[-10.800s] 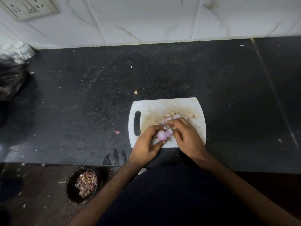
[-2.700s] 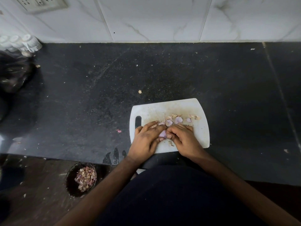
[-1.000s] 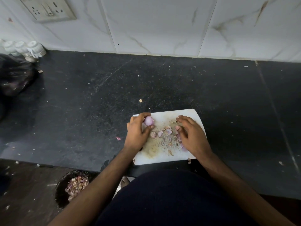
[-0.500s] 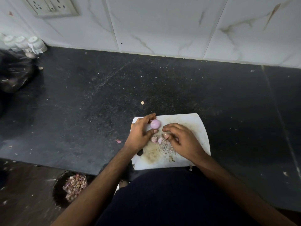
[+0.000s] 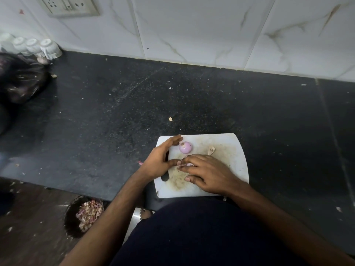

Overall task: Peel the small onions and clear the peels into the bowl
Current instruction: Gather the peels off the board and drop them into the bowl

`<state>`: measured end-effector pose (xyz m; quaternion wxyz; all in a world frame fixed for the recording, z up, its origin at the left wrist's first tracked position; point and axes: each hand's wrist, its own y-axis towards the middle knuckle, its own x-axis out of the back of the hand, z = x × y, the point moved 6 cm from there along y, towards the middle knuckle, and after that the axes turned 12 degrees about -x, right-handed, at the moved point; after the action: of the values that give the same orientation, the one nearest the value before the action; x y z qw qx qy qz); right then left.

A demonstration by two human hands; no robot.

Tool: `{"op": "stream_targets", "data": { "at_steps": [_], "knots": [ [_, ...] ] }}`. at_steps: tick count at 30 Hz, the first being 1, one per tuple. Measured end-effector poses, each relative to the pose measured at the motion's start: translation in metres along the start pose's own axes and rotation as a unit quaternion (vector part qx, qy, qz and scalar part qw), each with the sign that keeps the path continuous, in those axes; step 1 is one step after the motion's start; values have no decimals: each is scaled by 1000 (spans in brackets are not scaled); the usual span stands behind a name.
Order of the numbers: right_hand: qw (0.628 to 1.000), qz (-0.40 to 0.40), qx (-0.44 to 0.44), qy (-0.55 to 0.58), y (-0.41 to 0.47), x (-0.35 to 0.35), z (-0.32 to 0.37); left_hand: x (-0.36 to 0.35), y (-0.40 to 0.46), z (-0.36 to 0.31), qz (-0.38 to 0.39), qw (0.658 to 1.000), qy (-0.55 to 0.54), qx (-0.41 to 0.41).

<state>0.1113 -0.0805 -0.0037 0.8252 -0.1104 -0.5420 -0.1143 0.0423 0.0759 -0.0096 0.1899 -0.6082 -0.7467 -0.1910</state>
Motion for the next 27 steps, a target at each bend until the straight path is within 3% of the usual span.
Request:
{"op": "stream_targets", "data": {
  "at_steps": [5, 13, 19, 22, 27],
  "knots": [
    [998, -38, 7, -41, -9, 8, -5, -9, -16, -9, -15, 999, 28, 5],
    [986, -71, -136, 56, -30, 27, -51, -32, -23, -23, -60, 987, 140, -45],
    [990, 0, -134, 49, -61, 13, -39, -39, -30, -36, -98, 980, 161, -64],
    [993, 15, -109, 38, -66, 3, -36, -44, -34, -42, -91, 975, 183, -83],
    [993, -49, -105, 29, -66, 14, -42, -58, -42, -61, -16, 947, 254, -195]
  ]
}}
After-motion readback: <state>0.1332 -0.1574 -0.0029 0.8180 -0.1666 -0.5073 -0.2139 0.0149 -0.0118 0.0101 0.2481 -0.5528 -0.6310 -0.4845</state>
